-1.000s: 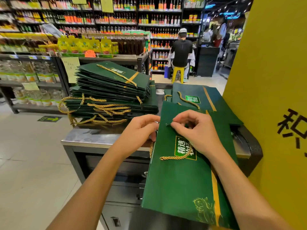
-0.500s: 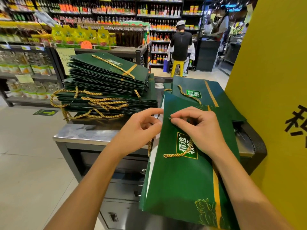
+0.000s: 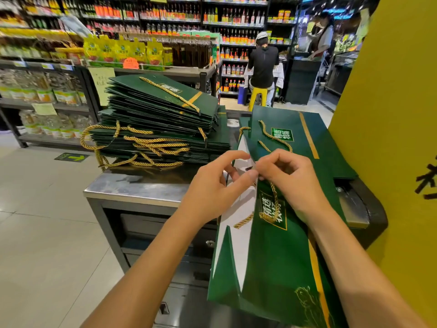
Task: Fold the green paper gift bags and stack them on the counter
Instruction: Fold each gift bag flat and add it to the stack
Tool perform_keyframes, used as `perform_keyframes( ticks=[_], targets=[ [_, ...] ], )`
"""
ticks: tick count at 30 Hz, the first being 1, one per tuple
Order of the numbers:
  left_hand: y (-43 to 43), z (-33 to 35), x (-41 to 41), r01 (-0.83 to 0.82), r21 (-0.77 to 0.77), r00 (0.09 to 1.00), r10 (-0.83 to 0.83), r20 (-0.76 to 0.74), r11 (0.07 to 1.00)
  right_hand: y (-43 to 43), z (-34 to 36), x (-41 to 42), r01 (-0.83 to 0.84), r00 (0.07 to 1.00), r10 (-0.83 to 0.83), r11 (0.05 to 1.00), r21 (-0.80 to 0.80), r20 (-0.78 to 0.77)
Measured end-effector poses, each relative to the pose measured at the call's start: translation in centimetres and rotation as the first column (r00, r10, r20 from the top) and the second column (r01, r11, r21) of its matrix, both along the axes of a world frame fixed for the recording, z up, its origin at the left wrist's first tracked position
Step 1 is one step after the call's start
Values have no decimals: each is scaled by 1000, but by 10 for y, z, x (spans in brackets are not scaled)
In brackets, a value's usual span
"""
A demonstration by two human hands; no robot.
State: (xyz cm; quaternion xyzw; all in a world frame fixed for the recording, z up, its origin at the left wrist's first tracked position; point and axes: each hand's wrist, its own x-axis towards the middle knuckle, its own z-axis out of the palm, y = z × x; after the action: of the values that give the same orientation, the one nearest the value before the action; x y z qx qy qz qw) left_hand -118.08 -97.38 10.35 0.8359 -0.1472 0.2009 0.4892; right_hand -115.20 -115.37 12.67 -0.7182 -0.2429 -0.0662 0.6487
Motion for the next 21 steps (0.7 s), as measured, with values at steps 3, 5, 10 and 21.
perform_keyframes(
  ticks=[3,5,10,21],
  targets=[
    [0,-2,1,-15,16,1000,15,4,1000,0,0,2,22,1000,-22,997,-70,10],
    [0,-3,2,-20,10,1000,20,3,1000,0,-1,3,7,1000,-7,997,-77,1],
    [2,-7,4,-4,-62,1000,3,-11,998,-1,-3,4,5,999,-2,995,-104,33],
    [11,4,-5,-62,-235,998,65,6,970,-2,-5,4,30,997,-21,993,-114,81]
  ],
)
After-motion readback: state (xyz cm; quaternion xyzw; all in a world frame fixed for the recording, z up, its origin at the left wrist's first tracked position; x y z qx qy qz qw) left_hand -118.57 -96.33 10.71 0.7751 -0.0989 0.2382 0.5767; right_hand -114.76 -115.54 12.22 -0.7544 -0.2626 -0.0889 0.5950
